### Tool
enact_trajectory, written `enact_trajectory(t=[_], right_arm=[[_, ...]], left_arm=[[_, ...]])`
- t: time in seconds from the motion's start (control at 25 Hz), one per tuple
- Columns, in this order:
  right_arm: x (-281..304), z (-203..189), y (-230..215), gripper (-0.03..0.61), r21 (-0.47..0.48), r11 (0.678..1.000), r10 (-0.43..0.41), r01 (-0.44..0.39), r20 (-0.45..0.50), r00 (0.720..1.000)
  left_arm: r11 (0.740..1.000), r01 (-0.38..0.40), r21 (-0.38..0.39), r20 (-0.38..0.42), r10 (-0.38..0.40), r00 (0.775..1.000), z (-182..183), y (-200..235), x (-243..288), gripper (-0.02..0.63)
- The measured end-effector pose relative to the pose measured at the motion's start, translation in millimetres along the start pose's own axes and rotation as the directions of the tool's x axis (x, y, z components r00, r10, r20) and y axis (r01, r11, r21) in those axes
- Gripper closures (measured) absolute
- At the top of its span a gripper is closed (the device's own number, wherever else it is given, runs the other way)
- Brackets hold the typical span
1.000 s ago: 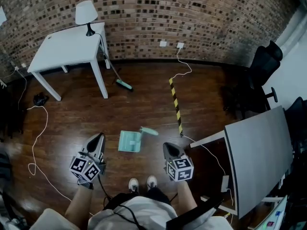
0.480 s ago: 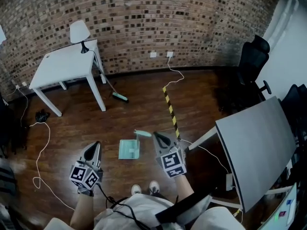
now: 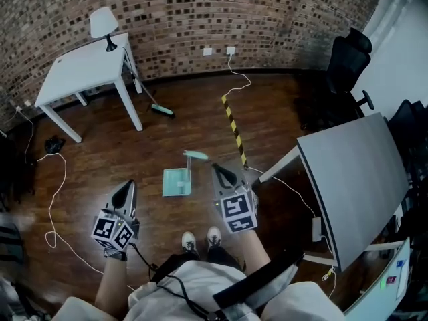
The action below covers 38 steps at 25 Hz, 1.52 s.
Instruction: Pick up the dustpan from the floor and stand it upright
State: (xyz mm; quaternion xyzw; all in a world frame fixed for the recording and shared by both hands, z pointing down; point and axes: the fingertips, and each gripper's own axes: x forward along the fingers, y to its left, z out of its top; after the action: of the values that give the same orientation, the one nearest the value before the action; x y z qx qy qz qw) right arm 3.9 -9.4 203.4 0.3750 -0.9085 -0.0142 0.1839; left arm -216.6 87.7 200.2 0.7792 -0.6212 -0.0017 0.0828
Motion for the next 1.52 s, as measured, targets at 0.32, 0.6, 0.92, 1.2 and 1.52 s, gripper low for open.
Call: enact_trajectory(t=[0.32, 0.6, 0.92, 1.2, 1.52], right_arm=[[-71, 5, 23, 0.598, 0.13, 0.991, 0.025, -0.041, 0.121, 0.992], [-182, -8, 39, 0.598, 0.141, 0.989, 0.017, -0.047, 0.207, 0.978], [-379, -68, 57, 0.598, 0.182, 0.982, 0.013, -0.049, 0.192, 0.981], [-468, -81, 83, 0.598, 0.217, 0.974, 0.019, -0.064, 0.207, 0.978], [-512, -57, 134, 0.6, 0.143, 0.988, 0.01, -0.051, 0.27, 0.963]], left_arm=[[0.994, 0.027, 0.106, -0.052, -0.022, 0.998, -11, -51, -52, 0.618], [0.989, 0.018, 0.146, -0.013, -0.017, 1.0, -25, -136, -127, 0.618], [0.986, 0.001, 0.164, -0.038, 0.006, 0.999, -66, -307, -253, 0.618], [0.99, -0.018, 0.143, 0.002, 0.018, 1.0, -46, -367, -326, 0.618], [0.984, 0.013, 0.18, 0.003, -0.013, 1.0, -30, -377, -370, 0.618]])
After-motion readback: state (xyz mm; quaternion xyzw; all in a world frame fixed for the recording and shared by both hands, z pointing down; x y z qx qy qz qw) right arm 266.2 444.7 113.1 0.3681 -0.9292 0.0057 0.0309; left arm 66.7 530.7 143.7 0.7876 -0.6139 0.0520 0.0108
